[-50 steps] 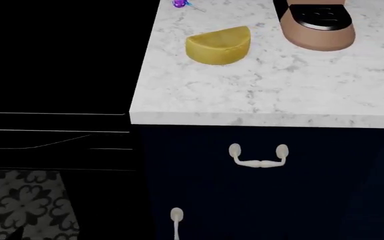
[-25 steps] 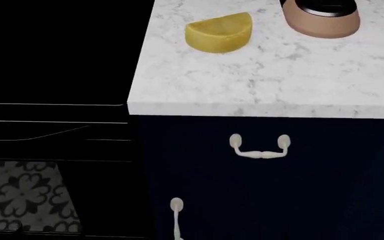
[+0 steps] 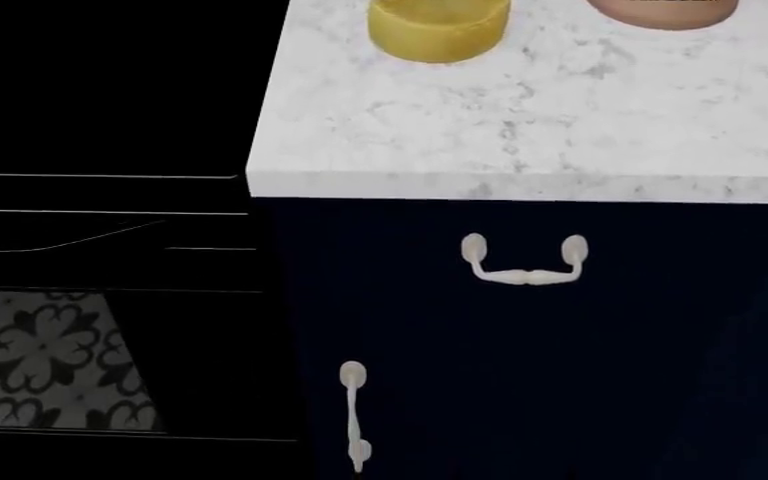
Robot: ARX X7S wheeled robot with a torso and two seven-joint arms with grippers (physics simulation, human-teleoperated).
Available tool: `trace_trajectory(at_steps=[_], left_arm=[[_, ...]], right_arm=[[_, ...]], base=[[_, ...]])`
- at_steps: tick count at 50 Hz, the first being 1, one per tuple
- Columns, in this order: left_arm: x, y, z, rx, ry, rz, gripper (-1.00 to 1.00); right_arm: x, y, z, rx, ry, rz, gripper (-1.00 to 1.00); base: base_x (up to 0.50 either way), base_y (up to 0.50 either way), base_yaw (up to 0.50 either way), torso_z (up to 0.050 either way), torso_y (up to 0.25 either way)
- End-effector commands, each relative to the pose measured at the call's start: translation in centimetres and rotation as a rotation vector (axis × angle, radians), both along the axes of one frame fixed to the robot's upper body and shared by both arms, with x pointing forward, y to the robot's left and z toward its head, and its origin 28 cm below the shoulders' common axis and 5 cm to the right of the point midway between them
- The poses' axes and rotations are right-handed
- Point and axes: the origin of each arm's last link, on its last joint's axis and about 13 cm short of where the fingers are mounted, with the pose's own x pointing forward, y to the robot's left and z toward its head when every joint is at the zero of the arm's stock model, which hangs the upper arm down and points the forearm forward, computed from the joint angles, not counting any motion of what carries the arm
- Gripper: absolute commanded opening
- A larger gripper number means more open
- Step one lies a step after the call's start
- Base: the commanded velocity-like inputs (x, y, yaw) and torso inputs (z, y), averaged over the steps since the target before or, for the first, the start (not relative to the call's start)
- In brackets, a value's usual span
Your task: Open the right drawer.
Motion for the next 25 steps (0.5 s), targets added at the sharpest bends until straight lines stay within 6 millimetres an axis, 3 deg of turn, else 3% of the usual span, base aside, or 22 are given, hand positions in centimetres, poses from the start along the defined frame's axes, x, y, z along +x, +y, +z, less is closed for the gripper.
trace_trajectory(at_steps=[1,25], left_arm=[[-0.03,-0.02,0.03,0.000,-0.002,-0.002,1.00],[0.04,0.00,-0.04,-0.001,-0.001,0.000,1.00]], right_arm=[[0.01,-0.01,-0.06,-0.001,0.001,0.000,1.00],[0.10,-0.02,-0.19,-0.003,0.001,-0.001,1.00]], base=[[0.00,0.00,0.00,0.000,-0.086],[0.00,0.00,0.00,0.000,-0.089]])
